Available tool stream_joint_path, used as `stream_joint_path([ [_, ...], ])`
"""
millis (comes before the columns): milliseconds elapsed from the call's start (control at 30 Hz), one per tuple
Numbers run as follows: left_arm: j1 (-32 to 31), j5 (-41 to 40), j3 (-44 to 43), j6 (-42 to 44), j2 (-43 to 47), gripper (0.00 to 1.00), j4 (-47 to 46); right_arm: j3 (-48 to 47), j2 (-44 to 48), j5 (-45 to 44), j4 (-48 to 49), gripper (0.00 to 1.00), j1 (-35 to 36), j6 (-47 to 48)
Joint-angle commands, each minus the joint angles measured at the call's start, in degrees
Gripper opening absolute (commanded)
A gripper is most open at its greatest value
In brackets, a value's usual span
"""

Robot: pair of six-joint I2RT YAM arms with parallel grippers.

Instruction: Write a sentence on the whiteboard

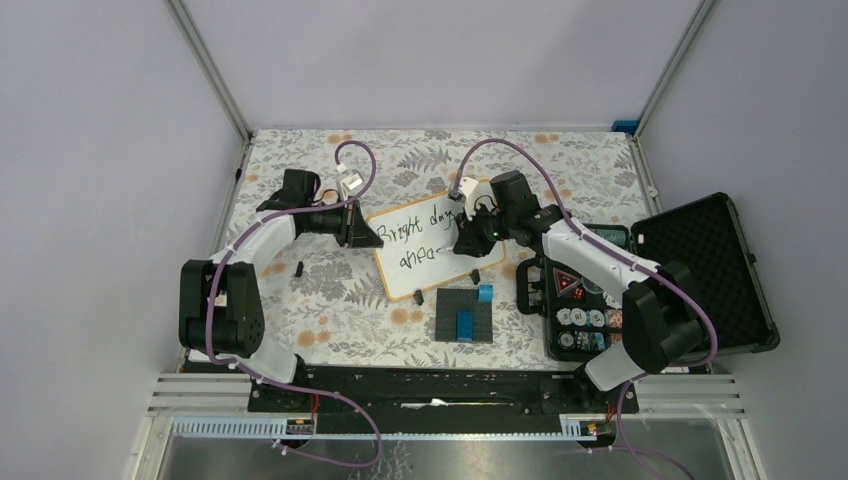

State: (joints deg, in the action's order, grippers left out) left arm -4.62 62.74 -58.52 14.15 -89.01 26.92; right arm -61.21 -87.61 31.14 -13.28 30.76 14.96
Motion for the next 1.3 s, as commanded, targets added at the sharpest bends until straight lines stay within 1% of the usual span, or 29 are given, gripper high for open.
stream_joint_path([
  [0,-0.39,-6.39,-1.14,4.92,-0.81,0.0,-1.12,0.74,-0.68,-0.3,2.53,0.0,0.68,0.84],
  [400,-0.39,-6.47,-1.06,4.99,-0.81,0.0,-1.19,2.02,1.0,-2.62,2.18,0.0,-0.03,2.13],
  [633,-0.39,-6.48,-1.06,4.88,-0.81,0.0,-1.16,-0.15,1.47,-2.76,1.56,0.0,-1.99,2.21],
  [1267,-0.39,-6.48,-0.89,4.91,-0.64,0.0,-1.12,-5.77,0.46,-3.79,1.6,0.0,-3.34,0.72],
])
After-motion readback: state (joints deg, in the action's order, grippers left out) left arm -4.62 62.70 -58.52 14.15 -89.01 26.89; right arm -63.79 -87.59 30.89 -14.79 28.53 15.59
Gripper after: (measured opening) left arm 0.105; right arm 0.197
